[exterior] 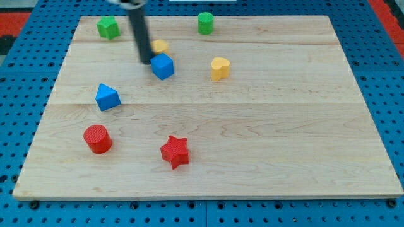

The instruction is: Push the yellow hexagon towards the top right corner

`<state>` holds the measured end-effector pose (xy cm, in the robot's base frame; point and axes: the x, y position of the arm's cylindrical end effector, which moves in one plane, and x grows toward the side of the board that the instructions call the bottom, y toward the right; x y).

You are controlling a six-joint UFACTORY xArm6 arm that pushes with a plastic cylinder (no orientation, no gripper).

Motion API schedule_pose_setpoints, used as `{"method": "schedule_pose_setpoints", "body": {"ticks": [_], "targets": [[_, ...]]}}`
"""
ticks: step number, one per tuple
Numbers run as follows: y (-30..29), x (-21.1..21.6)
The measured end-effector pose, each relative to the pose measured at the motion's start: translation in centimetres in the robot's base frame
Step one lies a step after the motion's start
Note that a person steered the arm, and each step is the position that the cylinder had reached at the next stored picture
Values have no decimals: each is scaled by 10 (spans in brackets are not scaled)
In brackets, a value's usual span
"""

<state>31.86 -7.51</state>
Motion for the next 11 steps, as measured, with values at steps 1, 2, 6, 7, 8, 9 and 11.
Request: {"method": "schedule_pose_setpoints", "body": {"ticks": [1,2,6,7,8,9,11], "targets": [[3,-4],[-18,-14],[140,-26],[64,-31],[25,-43],[111,-61],[190,-72]]}}
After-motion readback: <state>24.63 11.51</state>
